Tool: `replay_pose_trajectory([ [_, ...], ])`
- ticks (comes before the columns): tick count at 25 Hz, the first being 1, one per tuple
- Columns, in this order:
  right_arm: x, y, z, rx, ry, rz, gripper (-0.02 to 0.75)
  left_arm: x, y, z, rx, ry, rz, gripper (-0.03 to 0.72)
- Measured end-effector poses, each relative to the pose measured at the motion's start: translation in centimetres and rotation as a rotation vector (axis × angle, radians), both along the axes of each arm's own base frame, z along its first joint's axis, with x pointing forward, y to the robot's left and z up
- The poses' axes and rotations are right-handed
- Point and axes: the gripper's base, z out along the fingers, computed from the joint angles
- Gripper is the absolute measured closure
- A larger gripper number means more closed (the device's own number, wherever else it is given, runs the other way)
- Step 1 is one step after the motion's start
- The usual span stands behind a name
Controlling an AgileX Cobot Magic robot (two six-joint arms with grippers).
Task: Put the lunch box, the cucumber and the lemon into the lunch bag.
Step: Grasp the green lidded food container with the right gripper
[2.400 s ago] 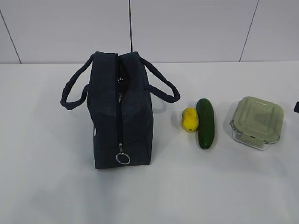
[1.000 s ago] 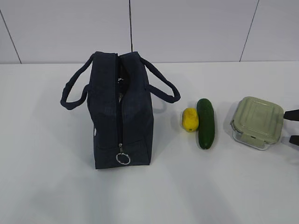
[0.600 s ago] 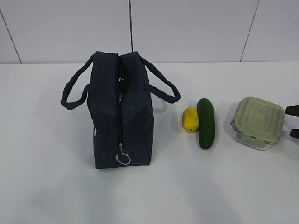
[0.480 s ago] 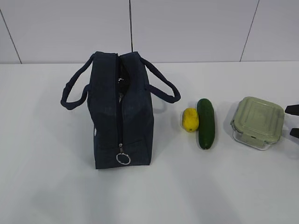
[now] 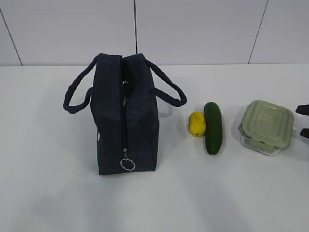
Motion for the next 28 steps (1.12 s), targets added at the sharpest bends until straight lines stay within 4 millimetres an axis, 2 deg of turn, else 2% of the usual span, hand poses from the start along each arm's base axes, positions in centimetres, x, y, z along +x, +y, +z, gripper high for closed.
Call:
replay_pose_trajectory([
  [6, 0.2, 0.3, -1.3, 0.020, 0.027, 0.006, 0.115, 0.0, 0.0, 0.0, 0.000, 0.000, 0.000, 0.433],
  [15, 0.8, 1.8, -1.3, 0.020, 0.028, 0.047, 0.126, 0.0, 0.0, 0.0, 0.000, 0.000, 0.000, 0.433],
  [28, 0.9, 2.0, -1.3, 0.020, 0.028, 0.054, 0.131, 0.0, 0.0, 0.0, 0.000, 0.000, 0.000, 0.433],
])
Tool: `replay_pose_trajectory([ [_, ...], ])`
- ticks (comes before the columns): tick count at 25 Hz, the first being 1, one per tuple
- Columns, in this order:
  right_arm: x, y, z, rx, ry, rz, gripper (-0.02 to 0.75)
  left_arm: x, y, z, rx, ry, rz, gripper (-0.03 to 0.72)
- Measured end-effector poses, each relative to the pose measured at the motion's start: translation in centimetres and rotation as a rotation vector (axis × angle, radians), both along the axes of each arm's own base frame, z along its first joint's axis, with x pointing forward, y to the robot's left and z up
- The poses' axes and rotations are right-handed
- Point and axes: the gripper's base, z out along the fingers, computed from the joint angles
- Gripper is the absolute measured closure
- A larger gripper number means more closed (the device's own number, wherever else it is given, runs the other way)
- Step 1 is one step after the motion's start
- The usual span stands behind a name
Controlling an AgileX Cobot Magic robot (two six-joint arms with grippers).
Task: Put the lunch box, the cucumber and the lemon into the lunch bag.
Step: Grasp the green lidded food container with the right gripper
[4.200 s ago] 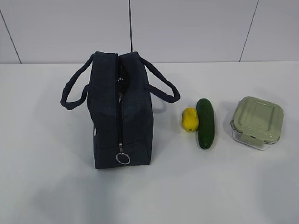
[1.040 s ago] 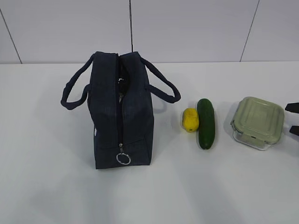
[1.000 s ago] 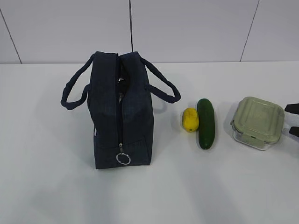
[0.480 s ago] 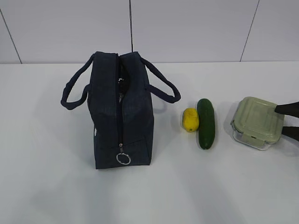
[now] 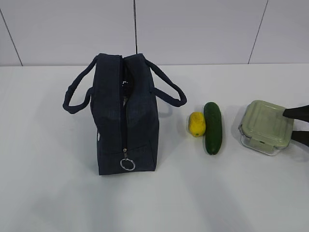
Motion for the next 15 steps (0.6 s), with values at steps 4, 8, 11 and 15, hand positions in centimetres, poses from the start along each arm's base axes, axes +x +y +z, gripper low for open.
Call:
replay_pose_trajectory([
  [4, 0.00, 0.00, 0.00, 0.000, 0.000, 0.000, 0.131, 0.00, 0.00, 0.00, 0.000, 0.000, 0.000, 0.433],
  [8, 0.00, 0.00, 0.00, -0.003, -0.003, 0.002, 0.131, 0.00, 0.00, 0.00, 0.000, 0.000, 0.000, 0.433],
  [11, -0.01, 0.01, -0.31, -0.001, 0.000, 0.002, 0.132, 0.00, 0.00, 0.00, 0.000, 0.000, 0.000, 0.433],
  [15, 0.01, 0.25, -0.97, 0.004, 0.015, 0.009, 0.139, 0.00, 0.00, 0.00, 0.000, 0.000, 0.000, 0.433],
])
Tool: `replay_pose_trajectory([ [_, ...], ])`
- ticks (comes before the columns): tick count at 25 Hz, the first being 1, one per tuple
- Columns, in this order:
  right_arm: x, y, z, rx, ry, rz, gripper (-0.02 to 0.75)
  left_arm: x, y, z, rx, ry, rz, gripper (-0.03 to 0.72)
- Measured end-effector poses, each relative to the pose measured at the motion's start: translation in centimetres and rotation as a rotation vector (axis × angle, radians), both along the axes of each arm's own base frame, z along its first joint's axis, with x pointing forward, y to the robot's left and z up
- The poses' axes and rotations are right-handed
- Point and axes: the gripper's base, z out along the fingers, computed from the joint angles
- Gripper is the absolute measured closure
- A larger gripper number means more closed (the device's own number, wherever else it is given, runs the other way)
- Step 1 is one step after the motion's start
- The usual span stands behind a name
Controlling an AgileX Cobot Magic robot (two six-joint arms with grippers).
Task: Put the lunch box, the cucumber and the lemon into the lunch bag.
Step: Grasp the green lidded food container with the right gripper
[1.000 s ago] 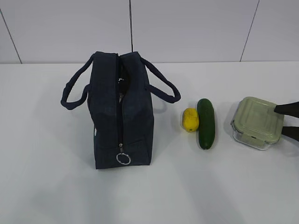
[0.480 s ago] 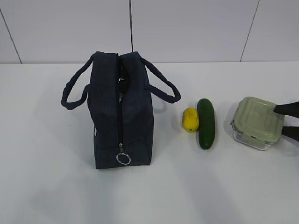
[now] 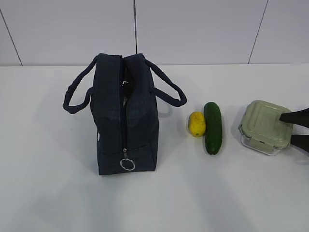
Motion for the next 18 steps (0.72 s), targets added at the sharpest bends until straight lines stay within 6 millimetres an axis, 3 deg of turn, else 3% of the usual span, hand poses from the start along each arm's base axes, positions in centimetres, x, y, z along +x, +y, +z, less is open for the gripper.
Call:
replay_pose_trajectory([
  [7, 0.4, 1.3, -0.1, -0.001, 0.000, 0.039, 0.141, 0.0, 0.0, 0.0, 0.000, 0.000, 0.000, 0.433],
  [18, 0.4, 1.4, -0.1, -0.002, -0.002, 0.042, 0.143, 0.0, 0.0, 0.0, 0.000, 0.000, 0.000, 0.433],
])
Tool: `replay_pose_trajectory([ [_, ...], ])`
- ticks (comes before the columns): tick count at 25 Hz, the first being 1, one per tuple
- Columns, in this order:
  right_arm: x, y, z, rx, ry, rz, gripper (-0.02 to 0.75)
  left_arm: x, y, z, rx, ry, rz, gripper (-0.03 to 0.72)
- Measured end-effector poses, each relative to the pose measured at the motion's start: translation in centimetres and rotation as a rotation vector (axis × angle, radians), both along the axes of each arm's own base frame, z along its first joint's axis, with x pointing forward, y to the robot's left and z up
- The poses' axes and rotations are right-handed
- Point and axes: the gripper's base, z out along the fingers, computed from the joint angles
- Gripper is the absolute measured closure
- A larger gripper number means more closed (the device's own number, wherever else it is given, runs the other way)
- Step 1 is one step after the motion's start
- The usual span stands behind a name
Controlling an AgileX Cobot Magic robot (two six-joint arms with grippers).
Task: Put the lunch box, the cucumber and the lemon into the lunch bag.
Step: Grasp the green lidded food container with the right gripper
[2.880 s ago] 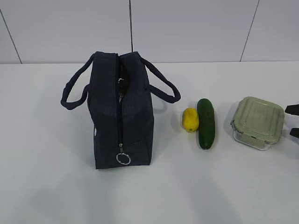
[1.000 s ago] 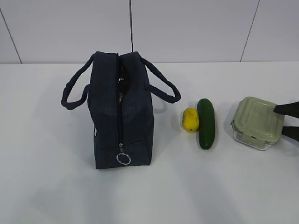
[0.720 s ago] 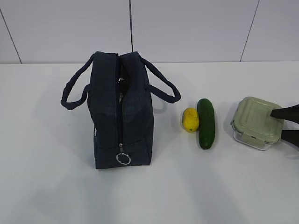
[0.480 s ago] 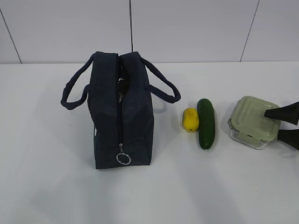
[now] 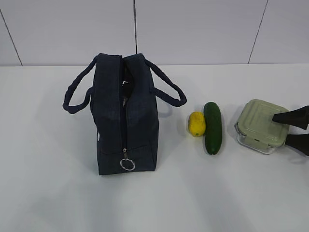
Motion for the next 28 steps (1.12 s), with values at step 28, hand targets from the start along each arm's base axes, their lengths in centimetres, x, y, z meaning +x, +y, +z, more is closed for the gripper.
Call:
replay_pose_trajectory([
  [28, 0.00, 0.00, -0.14, 0.002, 0.002, -0.001, 0.150, 0.00, 0.00, 0.00, 0.000, 0.000, 0.000, 0.433],
])
